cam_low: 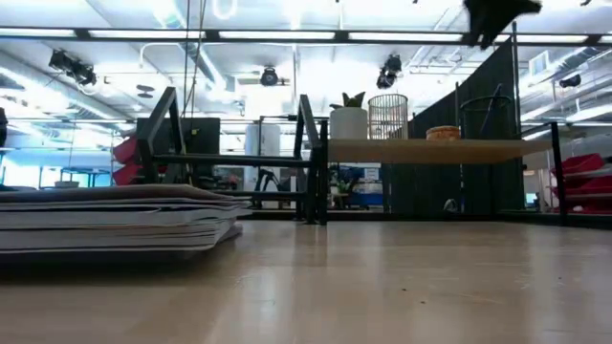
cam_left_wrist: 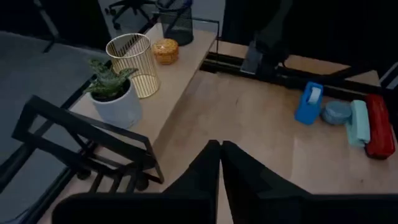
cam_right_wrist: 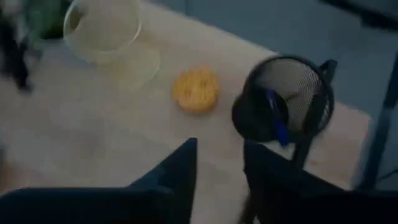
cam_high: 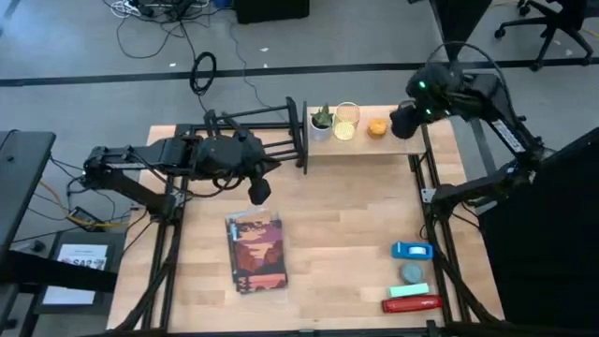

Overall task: Stock shelves
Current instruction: Remove the blue pen from the black pen organizer on the shelf

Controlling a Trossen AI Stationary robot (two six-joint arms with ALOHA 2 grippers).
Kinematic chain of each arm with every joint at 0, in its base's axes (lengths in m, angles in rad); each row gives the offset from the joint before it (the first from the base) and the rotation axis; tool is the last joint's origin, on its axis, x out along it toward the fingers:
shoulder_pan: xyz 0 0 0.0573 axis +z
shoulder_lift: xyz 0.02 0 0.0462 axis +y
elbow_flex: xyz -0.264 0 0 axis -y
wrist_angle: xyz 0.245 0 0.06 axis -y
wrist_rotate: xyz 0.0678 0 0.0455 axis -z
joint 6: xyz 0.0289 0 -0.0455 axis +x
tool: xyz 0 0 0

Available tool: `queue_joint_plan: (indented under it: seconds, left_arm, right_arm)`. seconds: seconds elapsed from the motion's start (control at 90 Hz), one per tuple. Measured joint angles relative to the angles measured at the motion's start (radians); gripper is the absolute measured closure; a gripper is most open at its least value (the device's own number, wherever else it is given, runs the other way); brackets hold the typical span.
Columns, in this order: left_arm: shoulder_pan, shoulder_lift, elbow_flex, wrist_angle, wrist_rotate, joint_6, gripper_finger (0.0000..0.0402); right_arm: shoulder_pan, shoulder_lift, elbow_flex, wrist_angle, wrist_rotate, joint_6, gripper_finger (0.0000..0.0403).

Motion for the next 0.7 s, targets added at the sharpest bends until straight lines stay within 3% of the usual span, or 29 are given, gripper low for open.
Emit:
queue_joint_plan:
  seconds: [0.133,0.244,0.456,0.7]
  left_arm:
    - [0.0,0.0,0.0,0.0,0.0,0.001,0.0402]
    - [-0.001,0.0,0.0,0.0,0.002,0.021,0.0402]
    - [-0.001,0.0,0.0,0.0,0.005,0.023,0.0402]
    - [-0.001,0.0,0.0,0.0,0.005,0.047,0.0402]
  right_arm:
    - [-0.092,0.049,-0.007,-0.012,-0.039,0.014,0.0217]
    - [-0.142,0.096,-0.031,-0.01,-0.045,0.0,0.02]
    - [-0.194,0.153,-0.043,-0.011,-0.093,-0.082,0.0217]
    - [-0.215,0.13,-0.041,-0.011,-0.251,-0.27,0.0235]
